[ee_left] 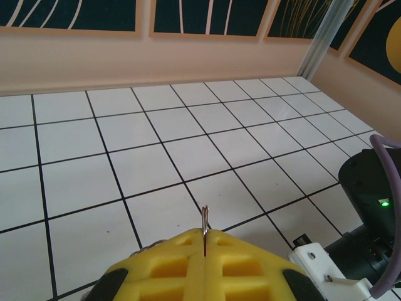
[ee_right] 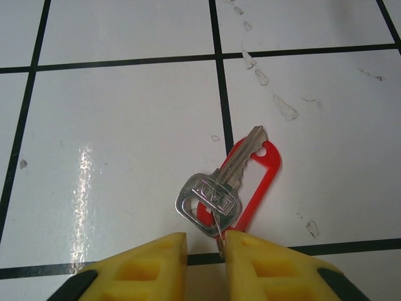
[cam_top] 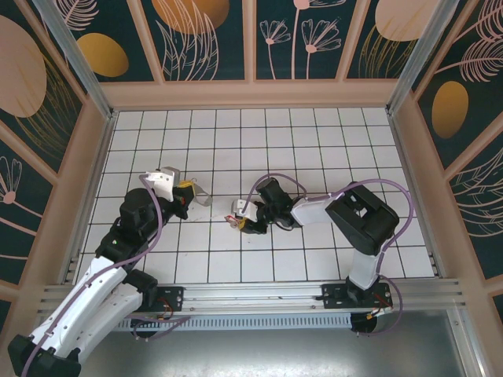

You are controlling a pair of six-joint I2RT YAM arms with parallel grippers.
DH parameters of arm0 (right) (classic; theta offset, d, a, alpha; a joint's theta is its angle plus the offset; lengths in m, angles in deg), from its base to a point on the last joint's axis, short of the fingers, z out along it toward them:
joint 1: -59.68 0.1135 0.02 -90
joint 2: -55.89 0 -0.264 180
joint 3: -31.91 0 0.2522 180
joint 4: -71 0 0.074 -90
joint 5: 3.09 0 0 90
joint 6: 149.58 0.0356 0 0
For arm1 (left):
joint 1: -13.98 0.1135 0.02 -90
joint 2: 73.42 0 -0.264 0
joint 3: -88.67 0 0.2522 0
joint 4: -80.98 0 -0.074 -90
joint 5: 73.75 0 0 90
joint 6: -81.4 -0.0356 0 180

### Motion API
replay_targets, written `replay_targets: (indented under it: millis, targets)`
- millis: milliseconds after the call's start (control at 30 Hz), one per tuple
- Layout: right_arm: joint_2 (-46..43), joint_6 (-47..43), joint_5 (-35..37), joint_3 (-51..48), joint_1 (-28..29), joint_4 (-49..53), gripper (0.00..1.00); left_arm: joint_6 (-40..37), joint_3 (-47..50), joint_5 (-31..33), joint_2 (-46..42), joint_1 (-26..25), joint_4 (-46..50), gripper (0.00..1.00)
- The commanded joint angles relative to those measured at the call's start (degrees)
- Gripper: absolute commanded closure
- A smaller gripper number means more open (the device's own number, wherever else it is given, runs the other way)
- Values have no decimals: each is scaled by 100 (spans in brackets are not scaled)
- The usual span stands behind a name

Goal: Put the keys on the keyring

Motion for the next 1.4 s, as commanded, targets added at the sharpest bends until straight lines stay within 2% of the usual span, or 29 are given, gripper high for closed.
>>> replay_targets:
  millis: [0, 333, 567, 733, 933, 1000, 1200, 1367]
  targets:
    - [98, -39, 51, 136, 52, -168, 80, 111, -55, 31, -81, 29, -115, 100]
    - [120, 1, 214, 103, 59, -264, 88, 111, -51, 31, -72, 29, -115, 100]
    - [77, 4, 339, 105, 59, -222, 100, 120, -50, 26, -88, 33, -102, 100]
    - [-150, 43, 416, 78, 87, -109, 100, 107, -53, -5, -100, 29, -106, 100]
    - [-998, 217, 295, -183, 101, 228, 100, 93, -50, -175, -107, 29, -149, 100]
    - [-1347, 473, 308, -216, 96, 390, 100, 80, -54, -312, -91, 31, -196, 100]
    - [-2054, 1357, 579, -53, 39, 1179, 100, 119, -92, -1430, 79, 36, -616, 100]
    - [-2916, 1789, 712, -187, 35, 1477, 100, -19, -443, -2201, 264, 30, -543, 100]
